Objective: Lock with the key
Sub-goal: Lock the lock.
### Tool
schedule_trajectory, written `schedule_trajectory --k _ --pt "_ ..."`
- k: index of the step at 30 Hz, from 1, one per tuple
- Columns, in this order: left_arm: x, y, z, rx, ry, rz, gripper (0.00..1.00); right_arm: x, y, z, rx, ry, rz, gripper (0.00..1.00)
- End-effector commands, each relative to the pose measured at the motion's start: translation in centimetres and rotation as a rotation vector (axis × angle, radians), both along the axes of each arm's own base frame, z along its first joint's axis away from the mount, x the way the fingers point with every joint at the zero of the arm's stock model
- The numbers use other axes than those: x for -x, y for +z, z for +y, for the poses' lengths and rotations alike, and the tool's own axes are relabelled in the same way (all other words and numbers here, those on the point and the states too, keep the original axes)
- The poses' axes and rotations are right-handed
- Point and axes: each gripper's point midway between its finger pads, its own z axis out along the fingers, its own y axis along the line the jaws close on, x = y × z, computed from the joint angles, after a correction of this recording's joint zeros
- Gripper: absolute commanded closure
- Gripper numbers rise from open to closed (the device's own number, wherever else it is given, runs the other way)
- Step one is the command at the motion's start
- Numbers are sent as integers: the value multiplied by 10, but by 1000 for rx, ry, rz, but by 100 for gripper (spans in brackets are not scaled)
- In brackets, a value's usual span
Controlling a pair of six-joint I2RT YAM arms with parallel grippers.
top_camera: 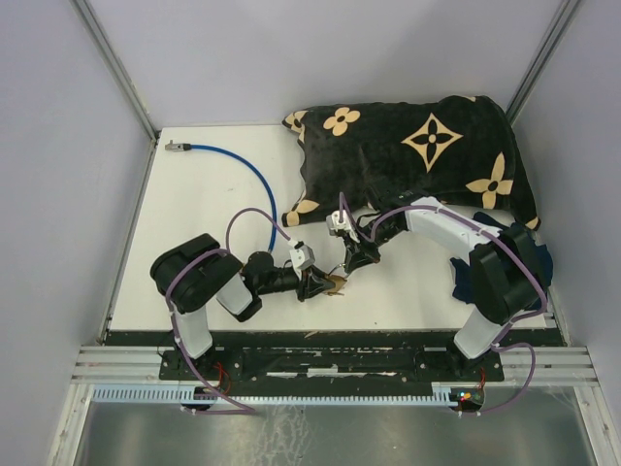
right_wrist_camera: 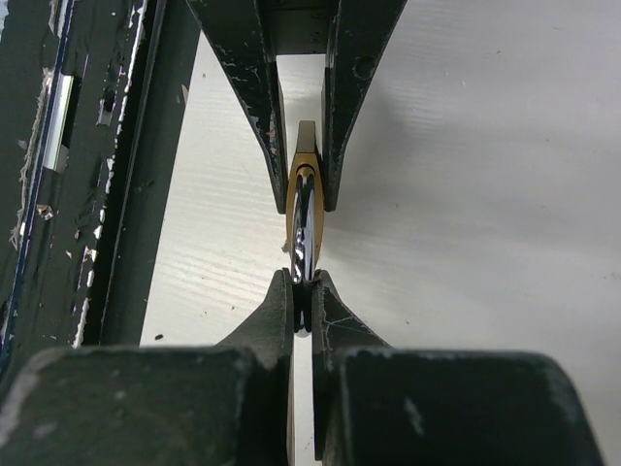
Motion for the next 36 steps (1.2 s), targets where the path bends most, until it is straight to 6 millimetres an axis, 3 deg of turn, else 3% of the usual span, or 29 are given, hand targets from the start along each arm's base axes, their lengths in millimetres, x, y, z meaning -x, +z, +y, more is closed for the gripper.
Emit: schedule_trajectory --k 1,4,10,18,29,36 --pt "4 10 -4 40 -34 -16 84 2 -3 -2 0 10 -24 98" --pt "3 8 0 14 -21 -36 97 4 0 -3 -16 27 -50 98" --pt "-8 20 10 -51 33 -142 97 8 7 2 -46 60 -116 98" --pt "-13 6 15 -125 41 -180 97 9 -9 6 -14 58 -51 98" --pt "-15 7 18 -116 58 -186 97 34 -27 18 34 90 67 98" --pt "-11 4 21 -106 36 -169 97 33 -39 27 -38 37 42 98"
